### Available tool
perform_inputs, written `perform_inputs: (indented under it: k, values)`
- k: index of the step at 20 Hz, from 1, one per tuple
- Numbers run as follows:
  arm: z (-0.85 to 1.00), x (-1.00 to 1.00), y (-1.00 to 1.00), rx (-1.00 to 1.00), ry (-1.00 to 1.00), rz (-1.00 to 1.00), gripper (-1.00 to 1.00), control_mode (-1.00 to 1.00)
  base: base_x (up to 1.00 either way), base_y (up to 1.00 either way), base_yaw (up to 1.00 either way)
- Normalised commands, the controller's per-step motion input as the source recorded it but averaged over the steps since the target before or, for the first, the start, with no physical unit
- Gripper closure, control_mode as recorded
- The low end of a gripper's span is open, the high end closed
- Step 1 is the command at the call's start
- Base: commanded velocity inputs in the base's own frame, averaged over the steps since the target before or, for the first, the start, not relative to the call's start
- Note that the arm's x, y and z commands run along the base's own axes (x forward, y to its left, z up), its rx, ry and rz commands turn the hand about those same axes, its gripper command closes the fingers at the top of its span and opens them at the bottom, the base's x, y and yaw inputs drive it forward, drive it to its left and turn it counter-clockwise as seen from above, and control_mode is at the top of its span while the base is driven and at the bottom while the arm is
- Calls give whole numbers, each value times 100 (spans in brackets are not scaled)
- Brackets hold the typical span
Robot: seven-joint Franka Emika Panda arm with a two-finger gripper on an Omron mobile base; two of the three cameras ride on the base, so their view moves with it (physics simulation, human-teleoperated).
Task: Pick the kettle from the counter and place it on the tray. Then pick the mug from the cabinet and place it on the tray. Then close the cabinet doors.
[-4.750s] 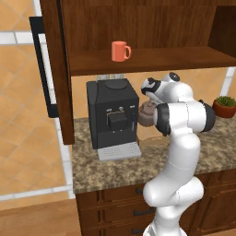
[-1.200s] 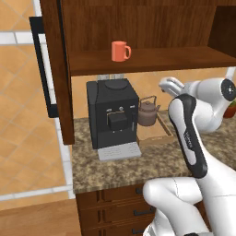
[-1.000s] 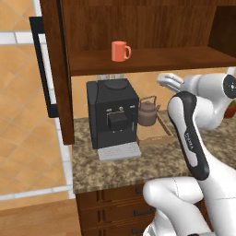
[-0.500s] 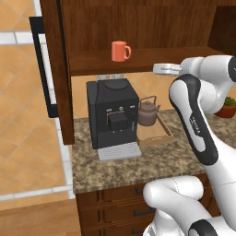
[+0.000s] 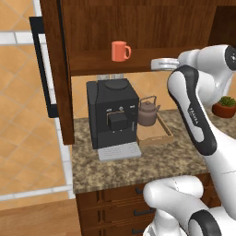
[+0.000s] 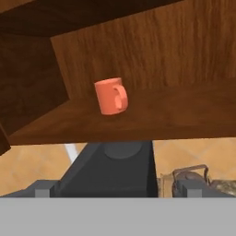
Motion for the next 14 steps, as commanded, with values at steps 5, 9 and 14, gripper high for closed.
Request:
perform_inputs:
  k: [5, 9, 14]
  values:
    - [7, 10, 0, -4, 0, 0, -100, -100, 0, 0, 0]
    - [5, 36, 17, -6, -2, 1, -100, -100, 0, 0, 0]
    - [22, 38, 19, -9, -4, 2, -100, -100, 0, 0, 0]
